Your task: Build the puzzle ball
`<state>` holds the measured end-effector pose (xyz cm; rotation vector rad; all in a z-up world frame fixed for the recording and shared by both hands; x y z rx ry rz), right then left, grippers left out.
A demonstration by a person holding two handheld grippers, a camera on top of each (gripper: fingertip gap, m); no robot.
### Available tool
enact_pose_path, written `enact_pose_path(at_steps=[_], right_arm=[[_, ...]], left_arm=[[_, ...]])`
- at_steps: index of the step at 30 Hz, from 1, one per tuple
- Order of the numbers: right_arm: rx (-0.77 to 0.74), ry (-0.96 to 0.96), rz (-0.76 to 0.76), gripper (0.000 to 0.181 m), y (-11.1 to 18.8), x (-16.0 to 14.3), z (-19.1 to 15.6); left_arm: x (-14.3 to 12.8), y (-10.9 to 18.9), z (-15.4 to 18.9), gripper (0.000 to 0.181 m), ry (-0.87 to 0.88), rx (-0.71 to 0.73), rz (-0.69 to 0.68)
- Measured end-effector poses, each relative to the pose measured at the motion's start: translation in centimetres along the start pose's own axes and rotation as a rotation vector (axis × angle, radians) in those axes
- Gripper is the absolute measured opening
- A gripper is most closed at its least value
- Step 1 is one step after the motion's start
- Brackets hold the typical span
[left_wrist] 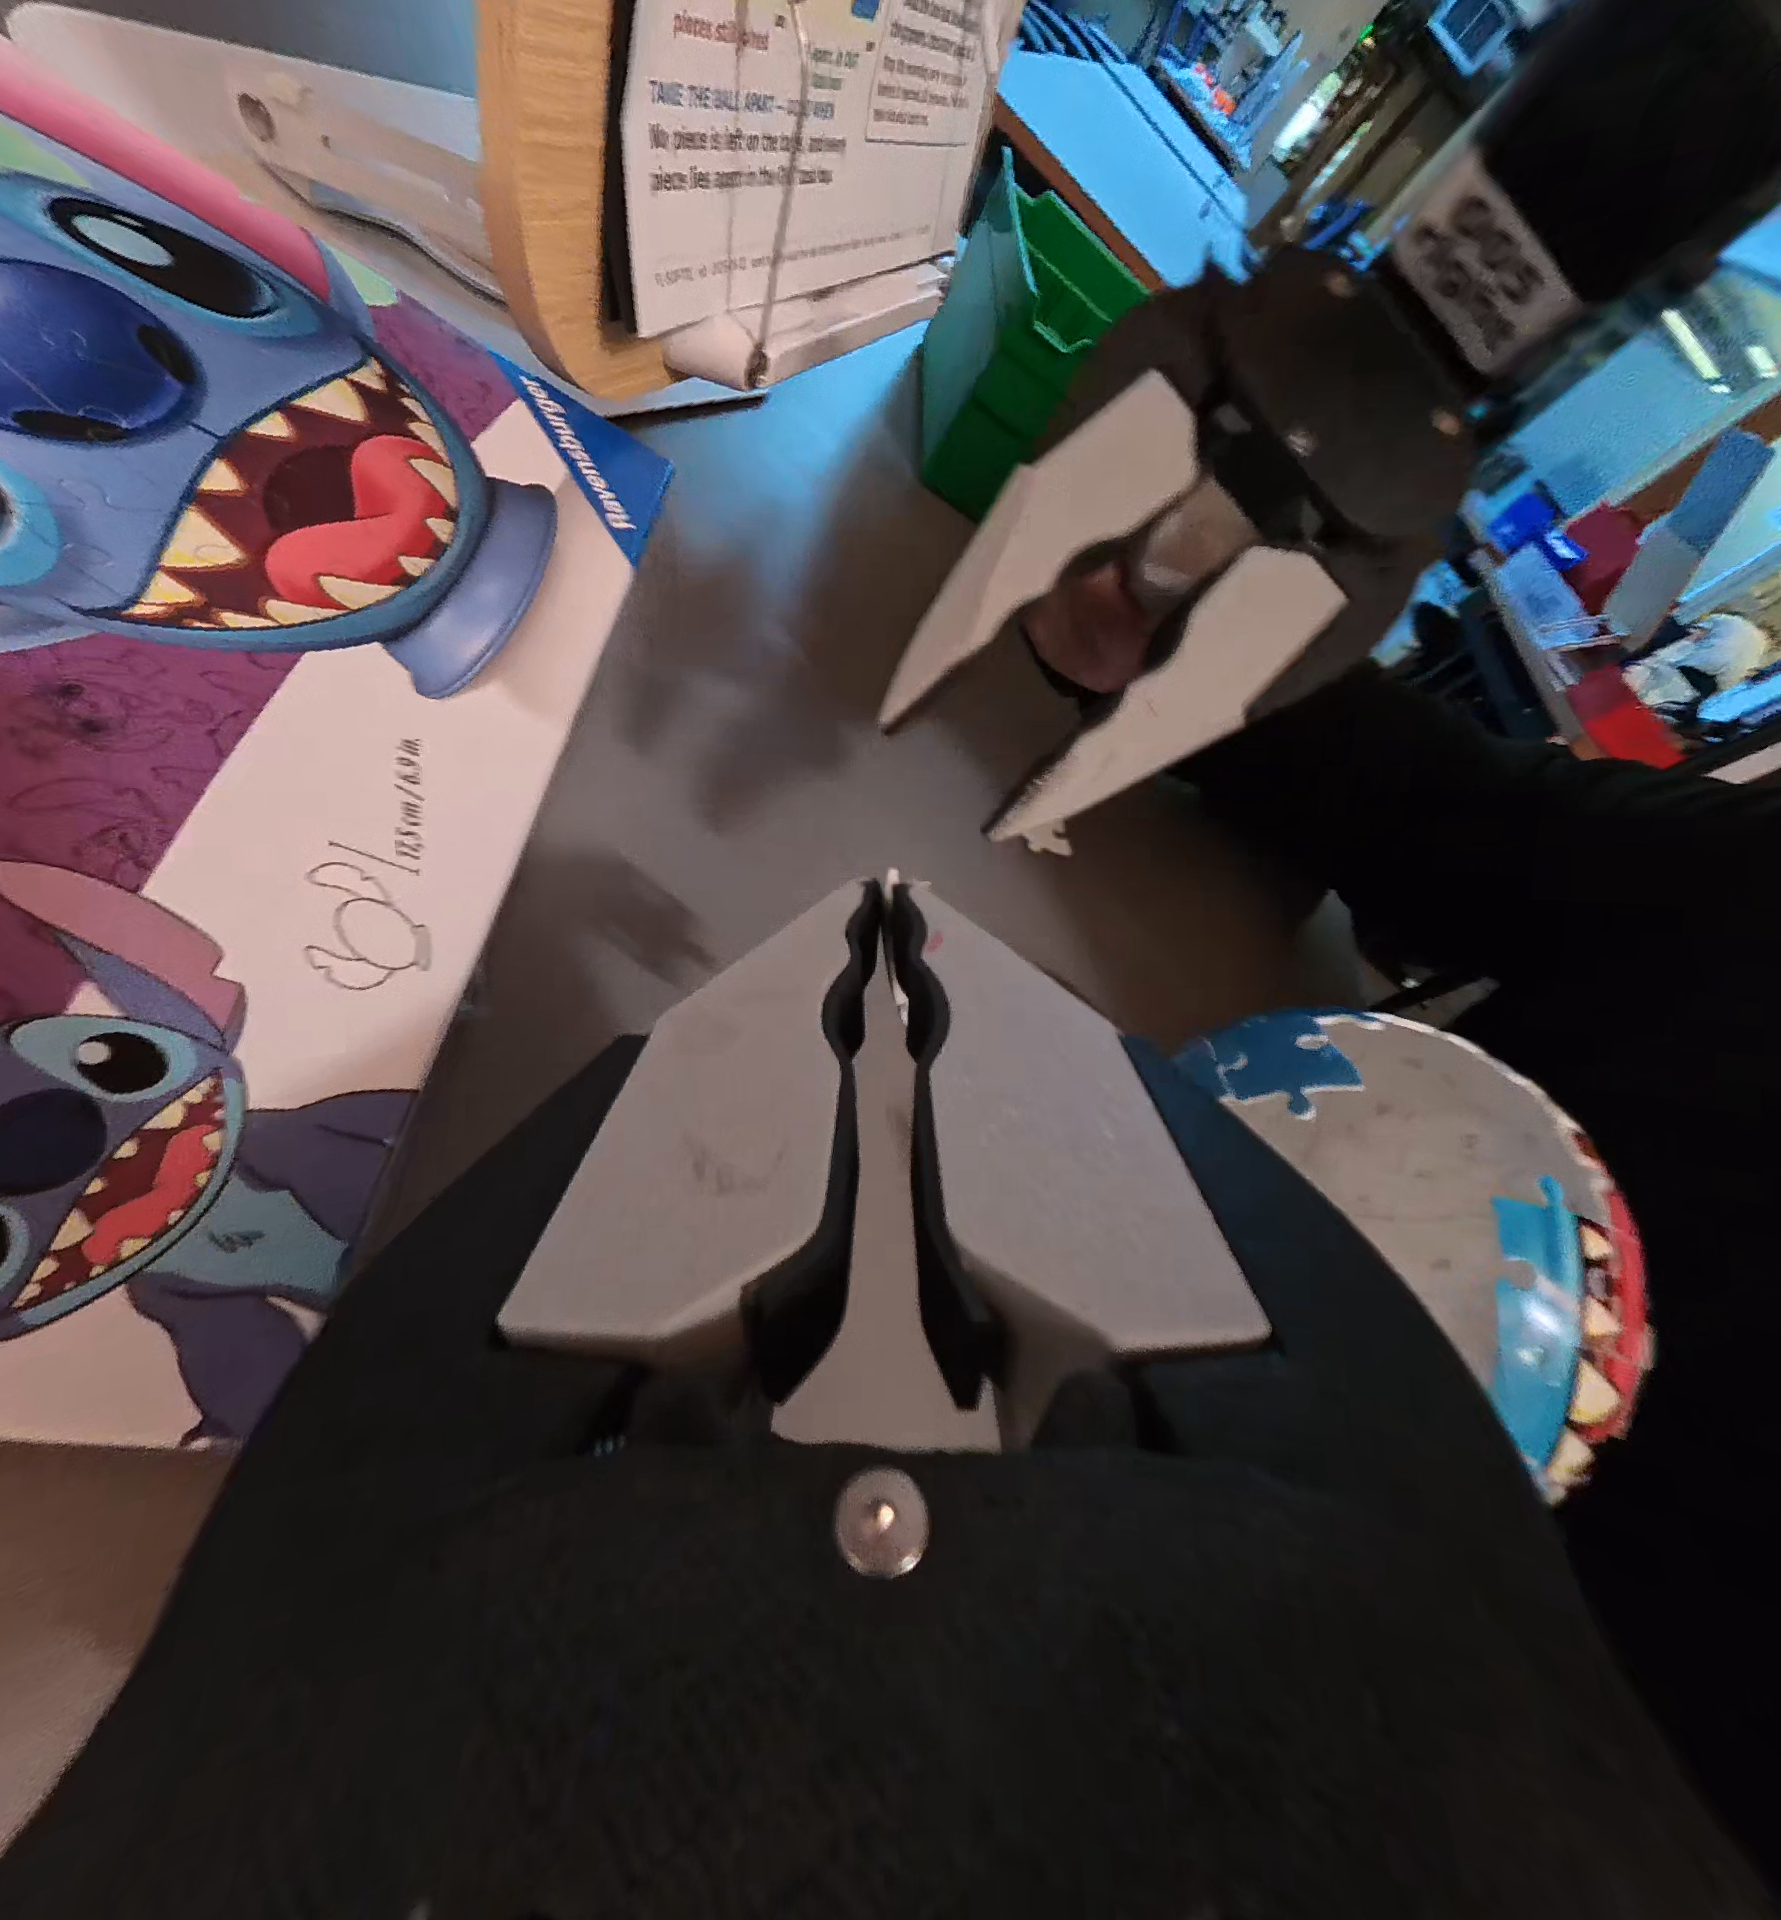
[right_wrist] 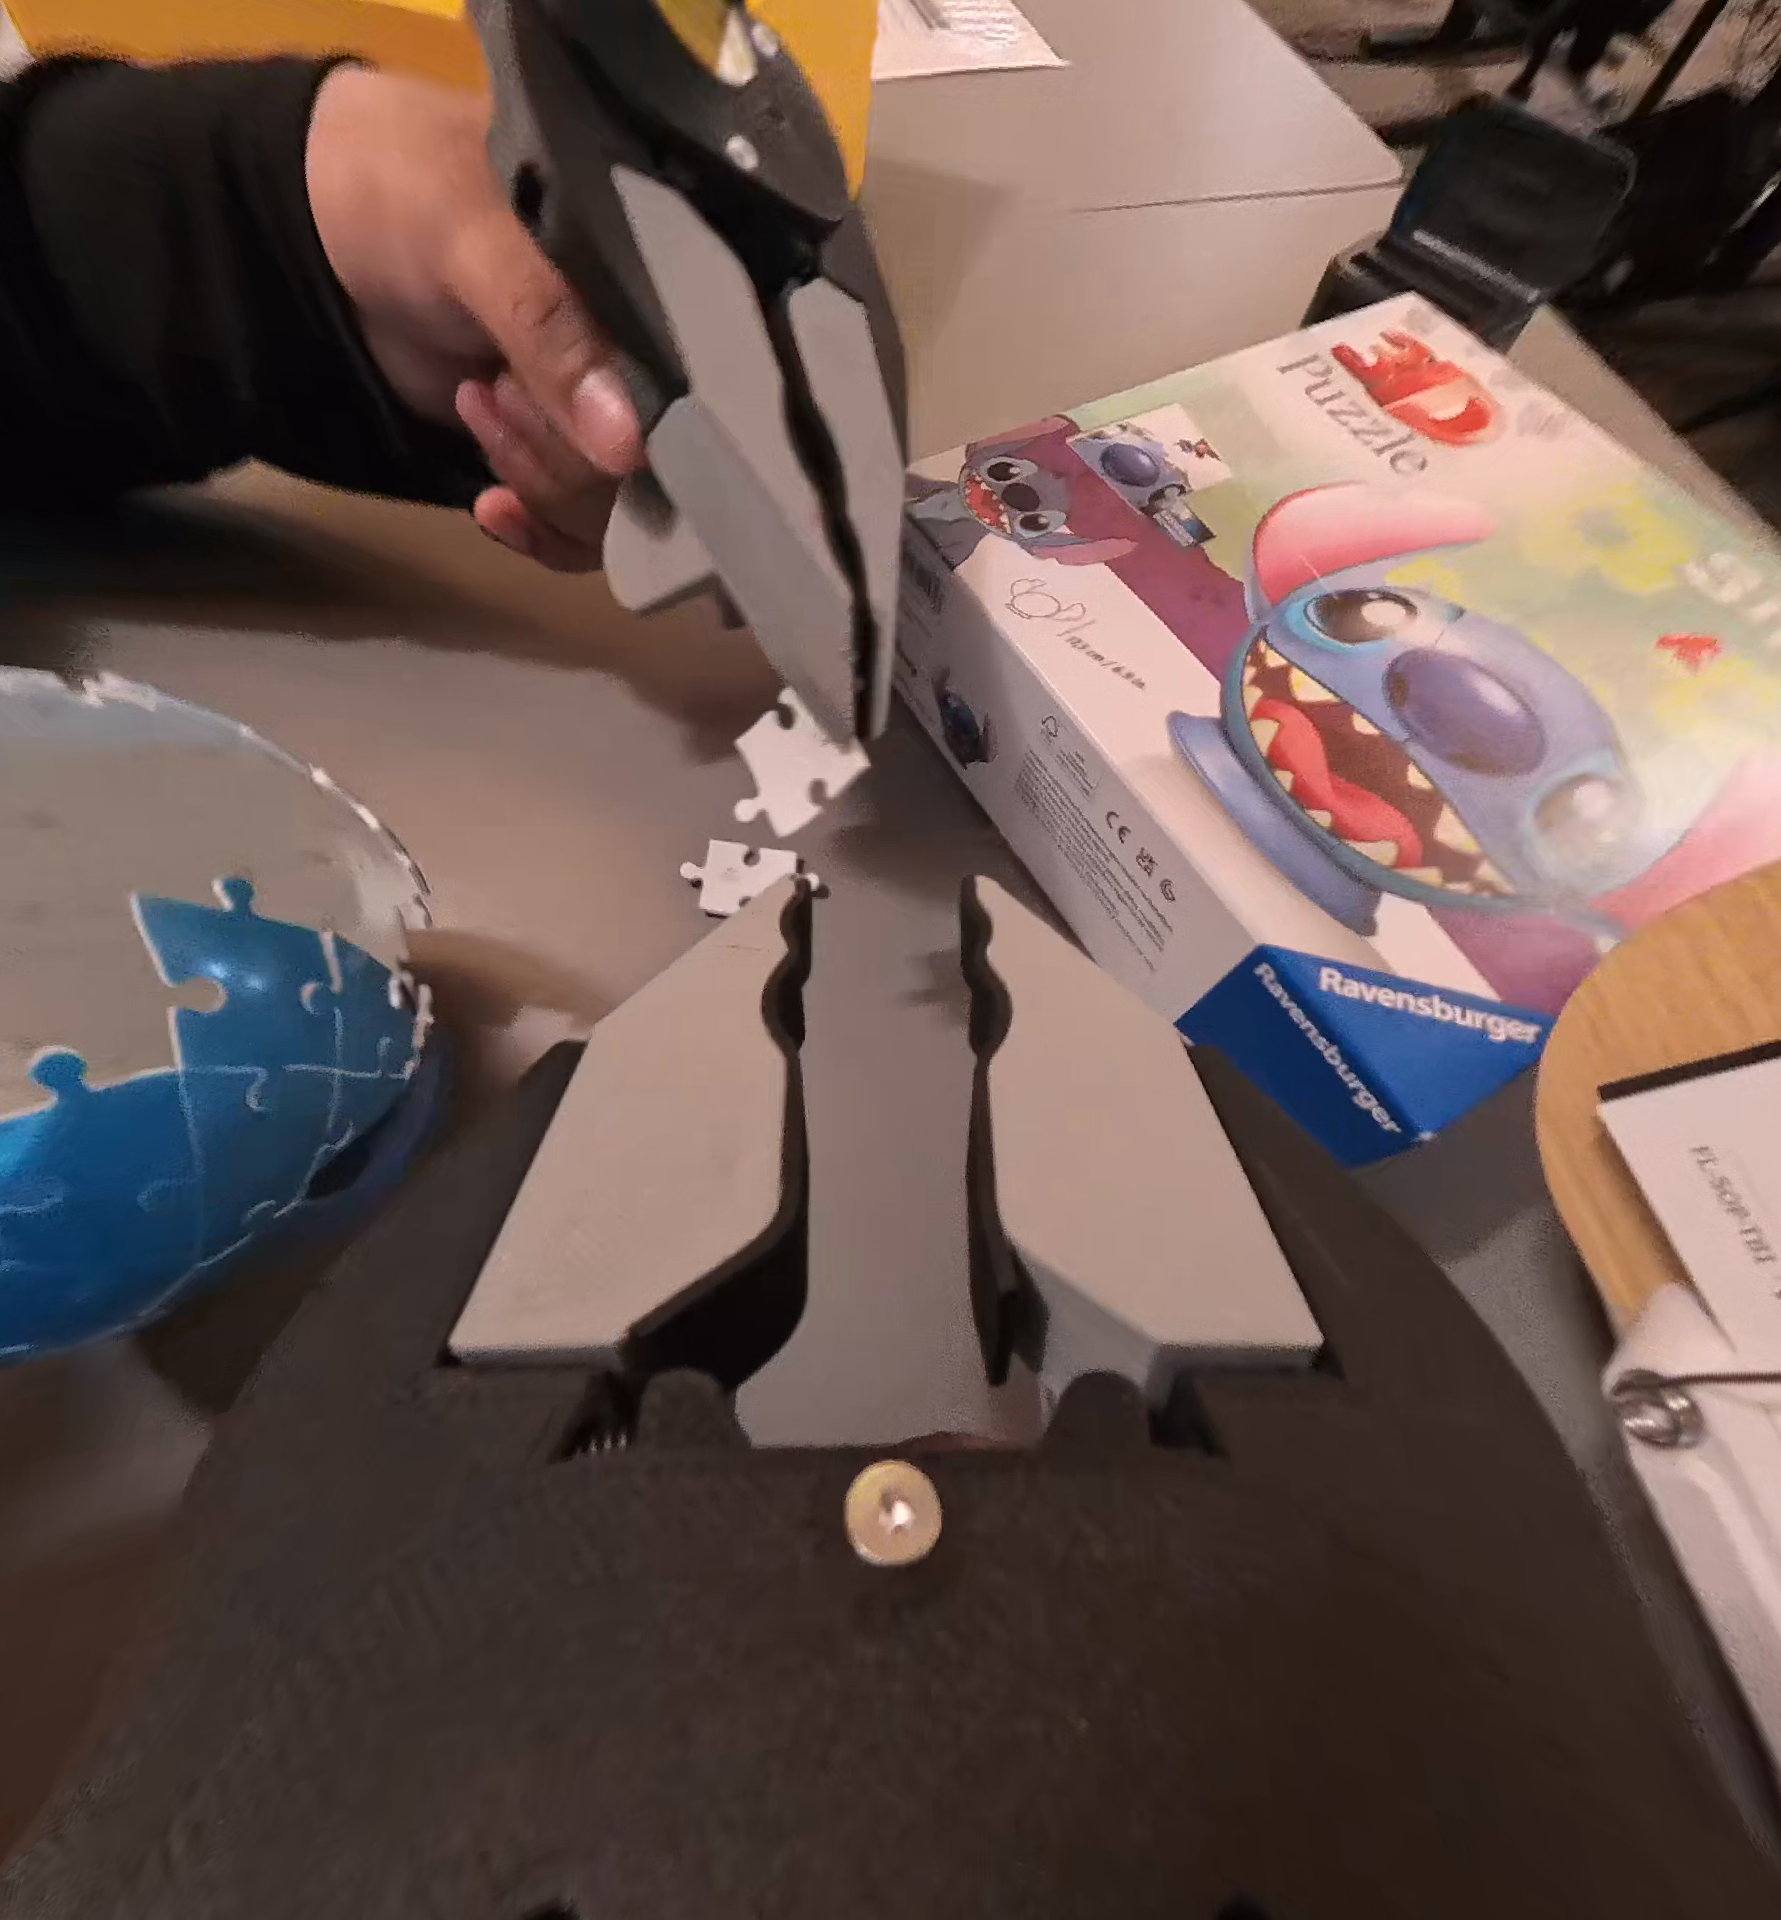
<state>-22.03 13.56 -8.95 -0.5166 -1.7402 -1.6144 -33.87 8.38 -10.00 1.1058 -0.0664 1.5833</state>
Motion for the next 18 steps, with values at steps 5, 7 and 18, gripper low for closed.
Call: enact_pose_path(at_steps=[5,7,18], right_arm=[[0.366,-0.149,0.059,0.025,-1.0,1.1,-0.9],[0.449,-0.156,0.023,0.021,-1.6,1.0,-1.8],[0.479,-0.176,0.000,0.000,-1.2,1.1,-3.1]], left_arm=[[-0.2,-0.3,1.6,0.000,-0.048,-0.075,-0.039],[-0.1,-0.2,2.3,0.000,-0.077,-0.078,-0.048],[-1.1,-0.5,4.2,0.007,-0.211,0.013,-0.211]])
Point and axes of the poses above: each gripper's, where its closed fingertips meet, y back along the fingers, x out of its top, z = x × y across the jaws, the point moved 6 cm from there along y, back along the fingers, and after that the axes turned 12 degrees about -z, right-handed, at the moved point
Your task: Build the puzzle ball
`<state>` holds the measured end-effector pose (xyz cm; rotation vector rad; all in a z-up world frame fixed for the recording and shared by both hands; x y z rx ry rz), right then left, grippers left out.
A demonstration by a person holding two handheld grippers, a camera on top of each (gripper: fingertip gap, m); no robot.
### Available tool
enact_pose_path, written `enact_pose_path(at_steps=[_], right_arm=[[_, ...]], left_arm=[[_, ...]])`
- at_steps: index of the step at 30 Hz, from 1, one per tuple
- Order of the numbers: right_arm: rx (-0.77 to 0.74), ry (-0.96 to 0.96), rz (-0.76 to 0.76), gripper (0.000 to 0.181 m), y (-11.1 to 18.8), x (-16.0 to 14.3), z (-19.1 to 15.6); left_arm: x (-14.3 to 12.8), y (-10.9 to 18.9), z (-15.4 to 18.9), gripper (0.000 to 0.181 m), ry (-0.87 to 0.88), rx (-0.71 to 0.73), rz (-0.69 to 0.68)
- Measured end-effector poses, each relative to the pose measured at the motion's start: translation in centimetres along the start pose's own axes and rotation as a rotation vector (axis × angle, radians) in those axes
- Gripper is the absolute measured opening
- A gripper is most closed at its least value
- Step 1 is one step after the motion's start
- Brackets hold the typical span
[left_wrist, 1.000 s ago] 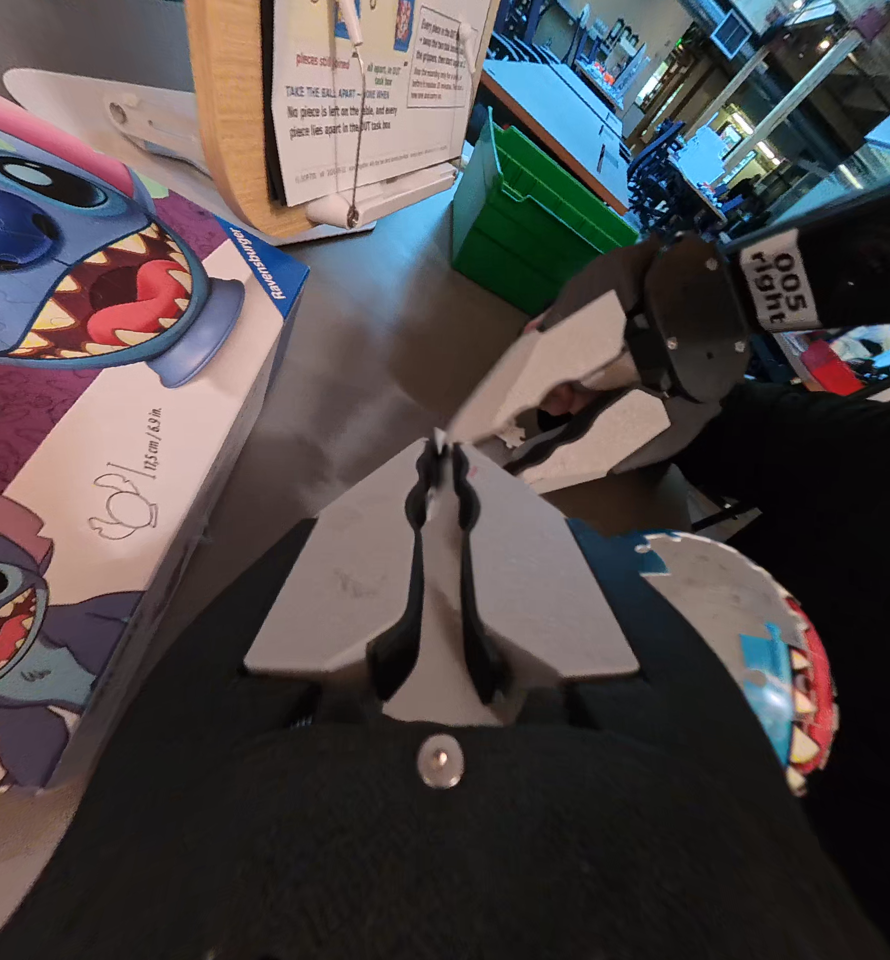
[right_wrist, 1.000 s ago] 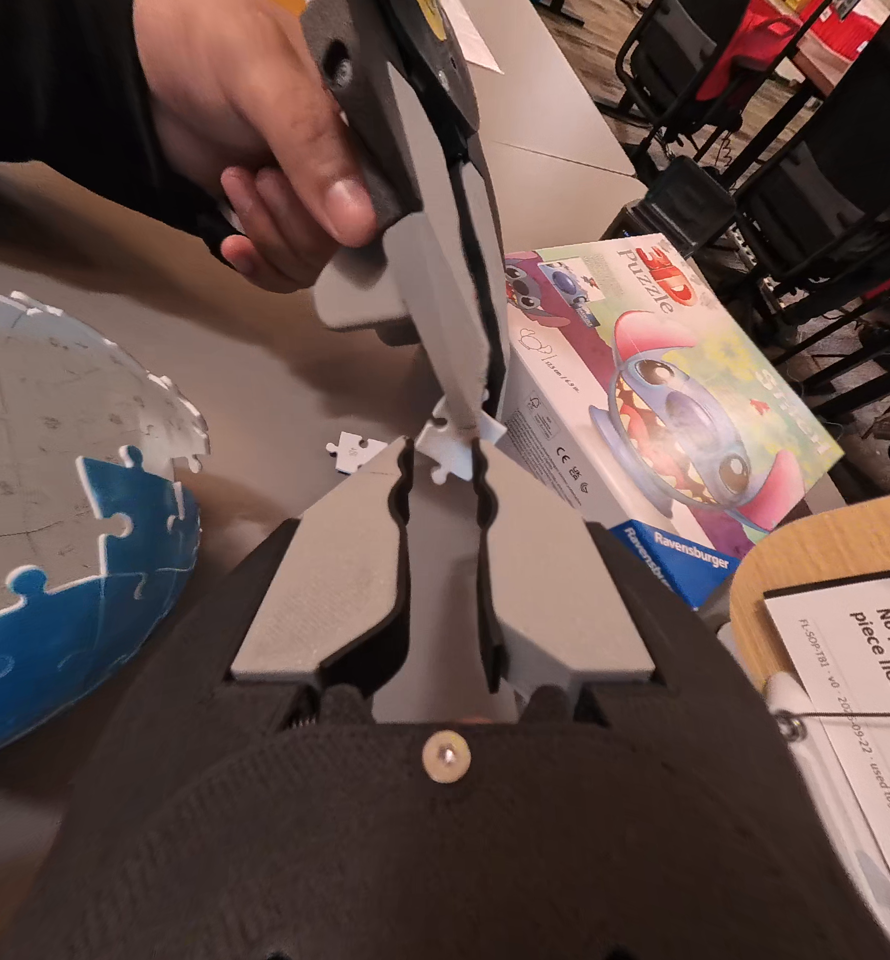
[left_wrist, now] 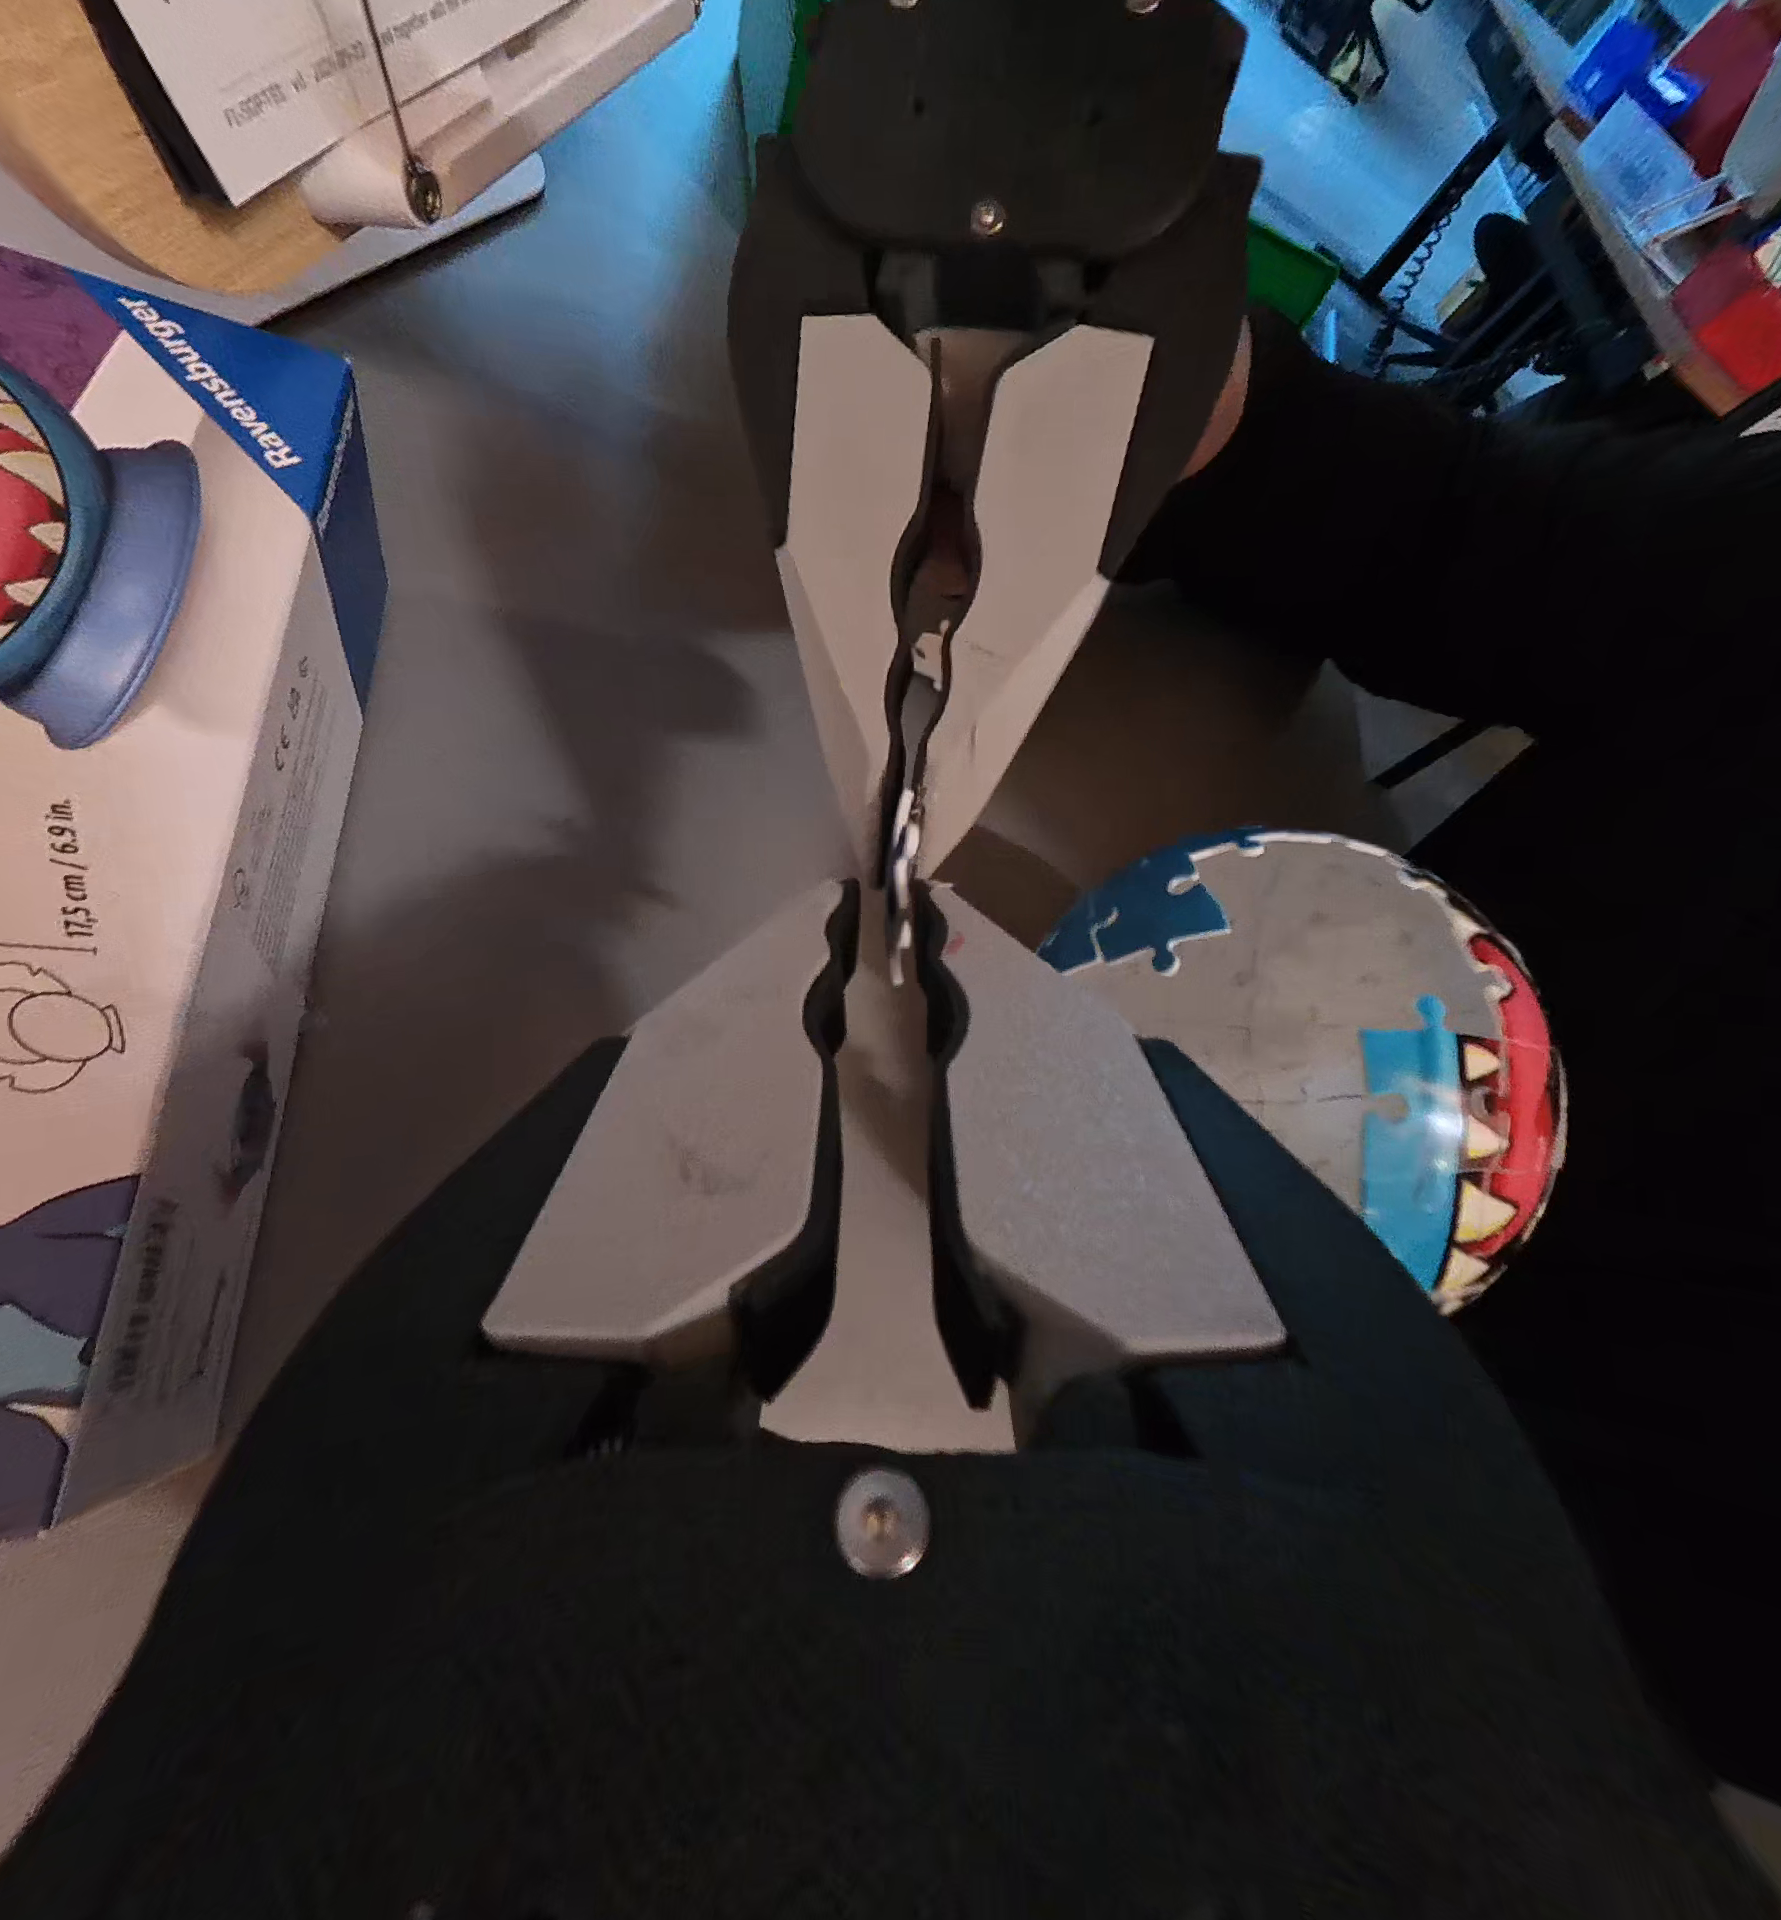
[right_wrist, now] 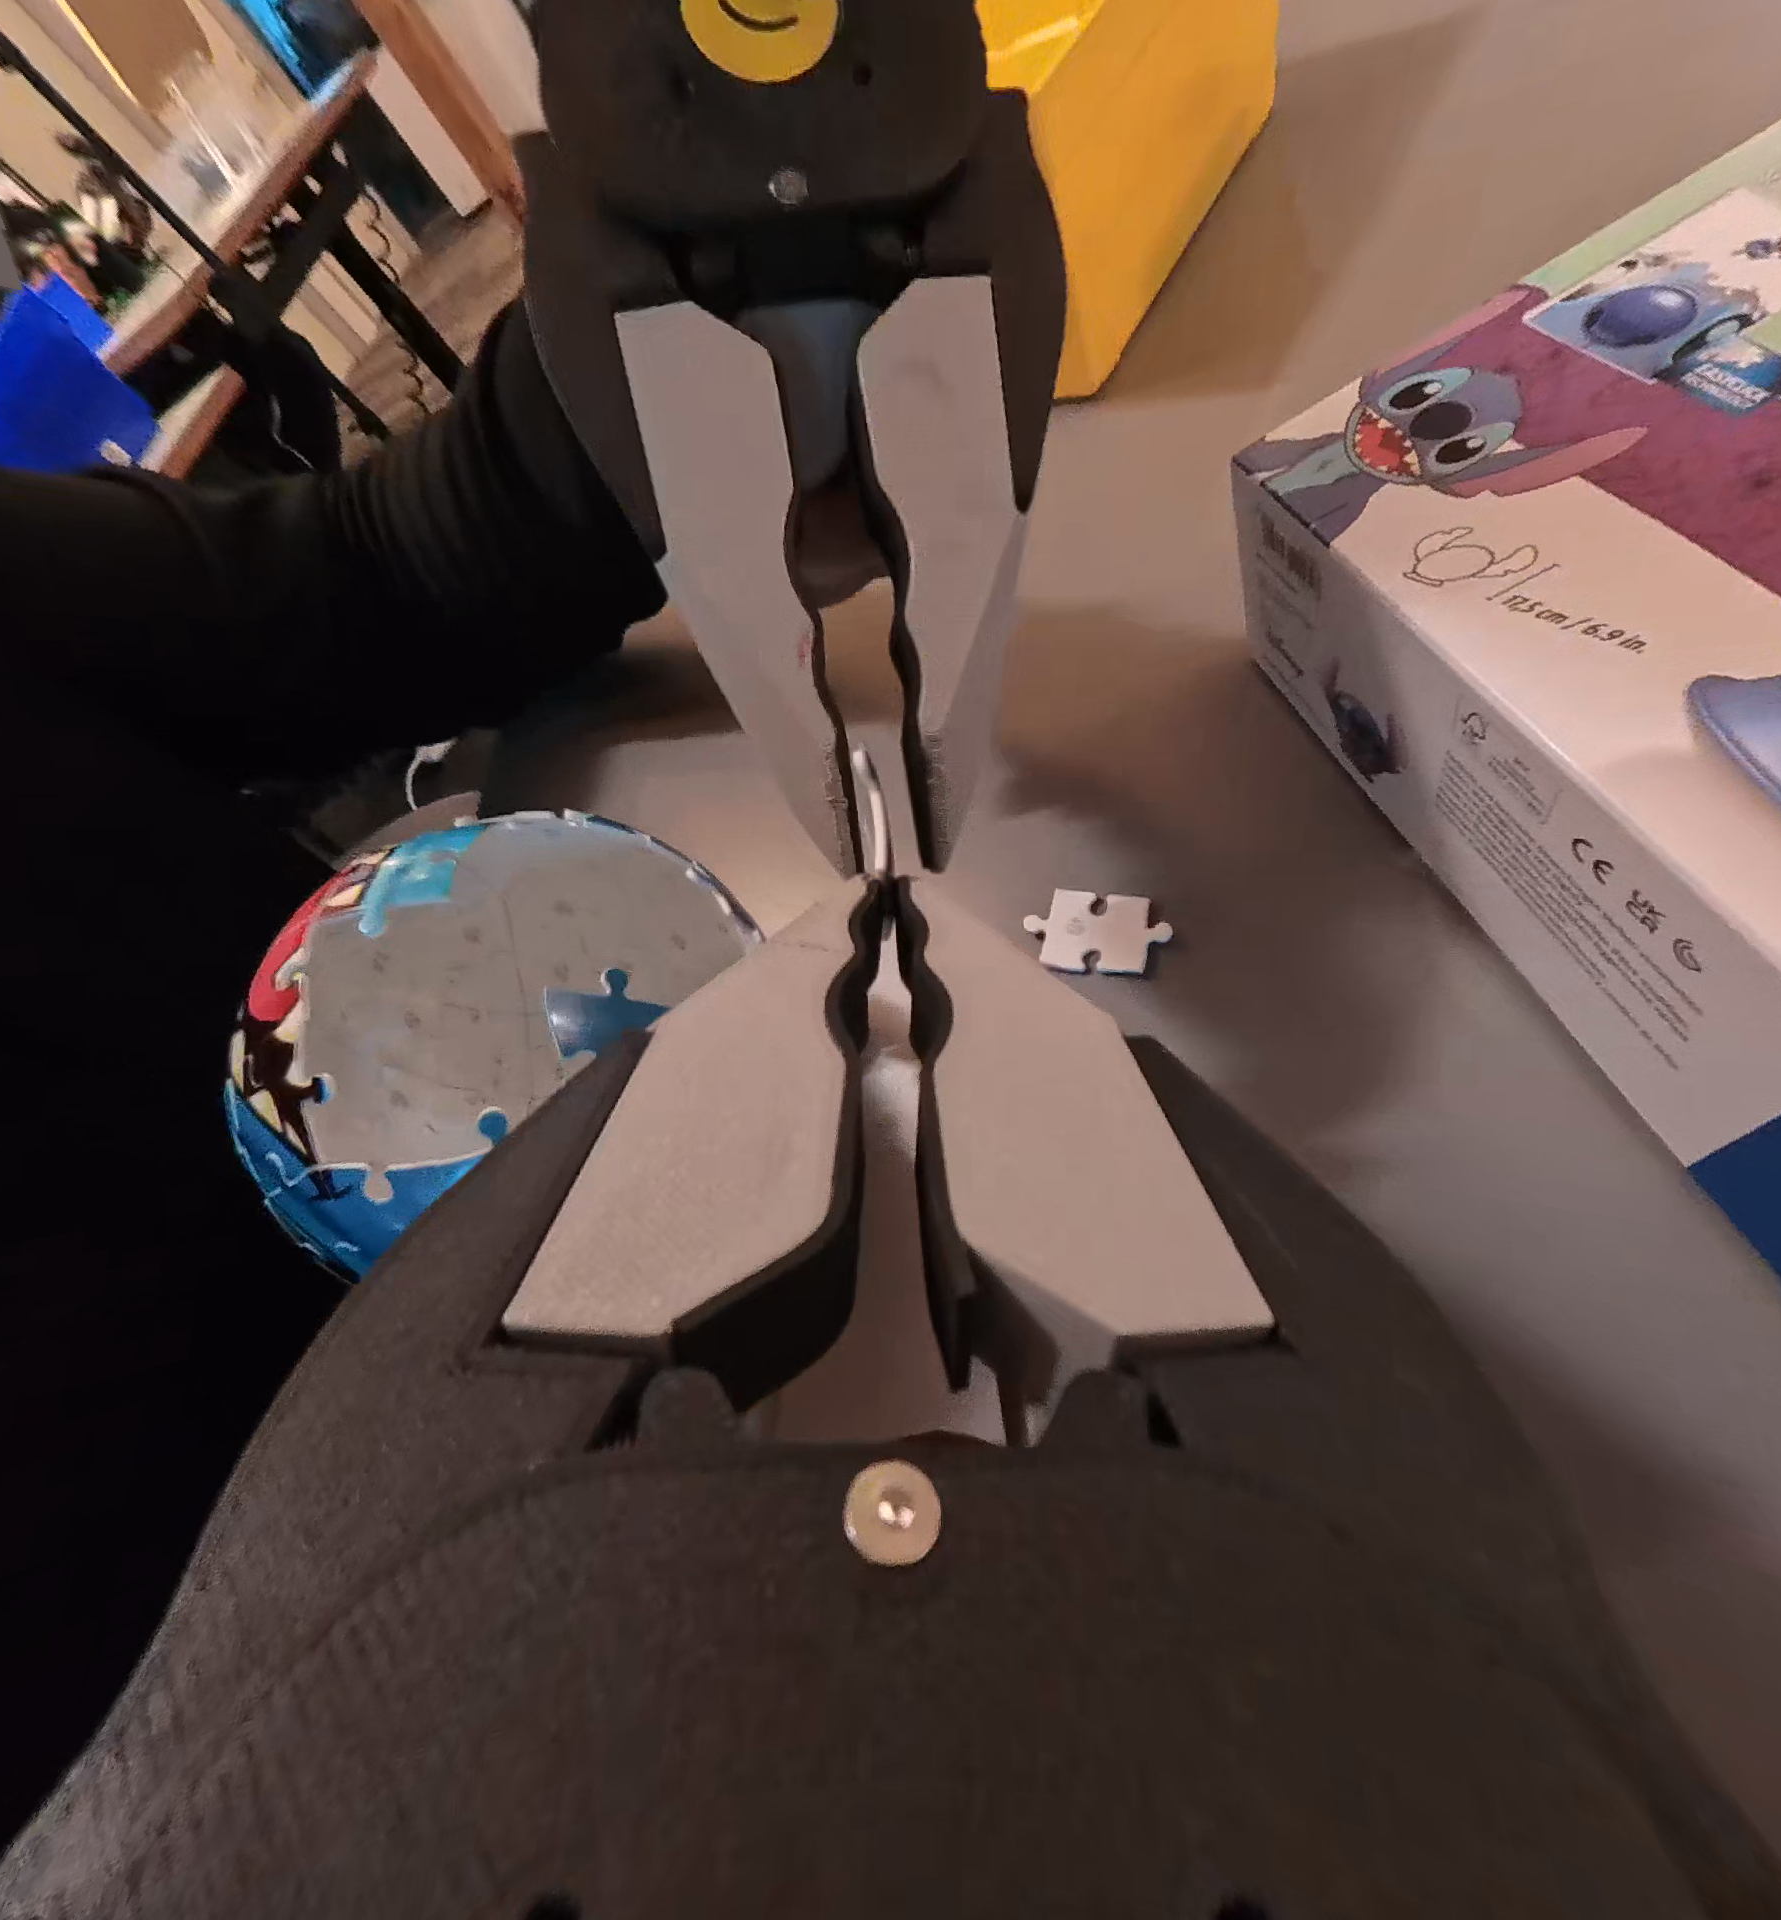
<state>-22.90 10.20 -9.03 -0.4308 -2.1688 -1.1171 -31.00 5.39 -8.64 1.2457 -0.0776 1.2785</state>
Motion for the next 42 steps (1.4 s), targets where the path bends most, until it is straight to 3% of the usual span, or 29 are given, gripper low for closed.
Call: enact_pose_path(at_steps=[1,5,8,14,19,21,24,30,34,37,40,42], right_arm=[[-0.013,0.005,-0.001,0.000,0.1,-0.1,0.0],[0.005,0.022,-0.076,0.000,0.3,-0.8,-0.6],[-0.071,0.066,-0.111,0.018,1.0,-0.3,-0.8],[-0.061,0.088,-0.192,0.004,0.0,0.0,-1.4],[0.019,0.057,-0.215,0.000,0.0,0.2,-1.6],[0.019,0.043,-0.219,0.014,0.2,0.3,-1.4],[0.013,0.061,-0.229,0.000,-0.1,0.3,-1.4],[-0.017,0.077,-0.277,0.000,-0.9,0.0,-1.4],[0.011,0.045,-0.230,0.004,0.0,0.4,-1.3],[0.036,0.044,-0.240,0.020,0.0,0.4,-1.6],[0.015,0.076,-0.253,0.000,-0.6,0.4,-1.8],[0.014,0.081,-0.264,0.000,-0.8,0.4,-2.0]], left_arm=[[0.0,0.0,0.1,0.000,-0.013,0.016,-0.007],[-0.2,-0.5,0.9,0.000,-0.055,0.034,-0.065],[-0.8,-1.7,1.2,0.000,-0.082,0.073,-0.168],[-1.2,-2.3,1.4,0.000,-0.104,0.072,-0.239],[-1.2,-1.9,1.7,0.000,-0.082,-0.002,-0.210],[-1.2,-1.8,1.7,0.000,-0.077,-0.007,-0.210],[-1.3,-2.1,1.8,0.000,-0.084,-0.011,-0.228],[-1.3,-2.0,2.2,0.000,-0.090,-0.020,-0.229],[-1.3,-2.0,1.9,0.000,-0.084,-0.013,-0.228],[-1.3,-2.0,1.8,0.000,-0.083,-0.005,-0.230],[-1.4,-2.1,1.8,0.000,-0.086,0.001,-0.239],[-1.6,-2.3,1.9,0.000,-0.093,-0.005,-0.252]])
Point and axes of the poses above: each gripper's, where its closed fingertips meet, y back along the fingers, x out of its top, z = x × y across the jaws, the point moved 6 cm from there along y, back along the fingers, and after that the axes turned 12 degrees about -z, right-handed, at the moved point
